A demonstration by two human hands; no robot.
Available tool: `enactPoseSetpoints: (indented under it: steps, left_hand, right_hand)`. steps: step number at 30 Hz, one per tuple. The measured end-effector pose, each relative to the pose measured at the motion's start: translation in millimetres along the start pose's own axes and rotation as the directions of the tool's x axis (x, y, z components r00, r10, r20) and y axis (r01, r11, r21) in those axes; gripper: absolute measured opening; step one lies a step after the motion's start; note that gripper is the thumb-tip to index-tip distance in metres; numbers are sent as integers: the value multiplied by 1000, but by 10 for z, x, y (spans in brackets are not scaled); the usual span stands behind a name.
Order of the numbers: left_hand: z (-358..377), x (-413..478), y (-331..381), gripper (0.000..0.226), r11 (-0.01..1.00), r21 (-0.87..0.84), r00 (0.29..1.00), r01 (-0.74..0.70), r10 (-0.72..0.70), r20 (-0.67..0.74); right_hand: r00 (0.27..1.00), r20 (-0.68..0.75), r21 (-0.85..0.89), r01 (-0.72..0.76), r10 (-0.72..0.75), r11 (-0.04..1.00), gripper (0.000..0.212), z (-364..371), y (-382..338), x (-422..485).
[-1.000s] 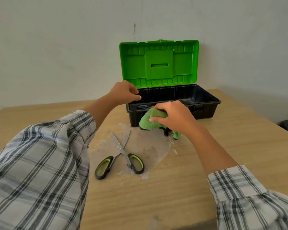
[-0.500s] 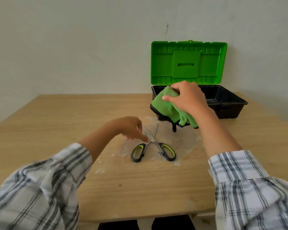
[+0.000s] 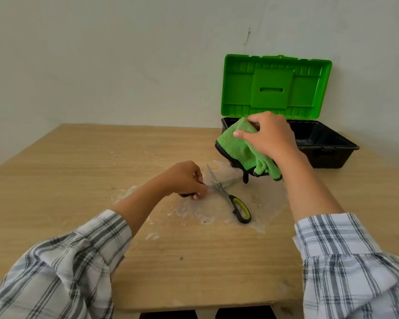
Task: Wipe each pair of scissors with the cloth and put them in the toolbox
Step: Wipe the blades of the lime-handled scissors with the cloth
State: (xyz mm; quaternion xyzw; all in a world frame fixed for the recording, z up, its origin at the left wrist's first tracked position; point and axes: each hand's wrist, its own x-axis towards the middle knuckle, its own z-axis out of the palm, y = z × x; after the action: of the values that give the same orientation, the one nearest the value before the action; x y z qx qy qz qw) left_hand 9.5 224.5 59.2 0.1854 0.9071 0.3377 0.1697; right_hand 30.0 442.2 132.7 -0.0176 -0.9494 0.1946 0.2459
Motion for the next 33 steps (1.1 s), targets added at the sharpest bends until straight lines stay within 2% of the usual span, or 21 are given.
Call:
enactPoseSetpoints:
  steps: [2,4,9,16,20,24,26,28,33]
  left_hand:
    - [-69,1,-55,16,954,-295,999,50,-46,20]
    - [-146,22,-103,14,880,-471,997,61,-72,-5]
    - [-412,46,-132,14,768,-640,986,-21,-90,-141]
    - [-851,52,23,13,689,-674,913,-266,-45,-406]
    - [-1011,35,131,15,652,-659,860,-375,-21,-510]
    - [-1034,56,196,16,653,-632,835,-418,2,-550]
    - [-1028,87,210,16,663,-613,830,-429,22,-557]
    - [-1027,119,214,17,667,-604,831,-437,41,-555]
    - [-986,189,223,15,712,-551,842,-435,105,-529]
  right_hand:
    - [1000,-3,5,-1,1,1000,30,-2,-1,26]
    - [1000,-13,21,-3,3,1000,30,-11,-6,53]
    - [999,-44,65,-17,20,998,32,-11,-19,128]
    - [994,-93,148,-48,63,988,35,114,-36,277]
    - [997,0,364,-69,74,929,24,211,-99,359]
    - [987,129,669,-156,93,727,29,308,-133,369]
    - [981,181,757,-182,66,628,35,306,-143,368]
    - [976,219,781,-184,14,596,35,288,-133,370]
    - [946,308,771,-188,-98,609,33,299,-149,361]
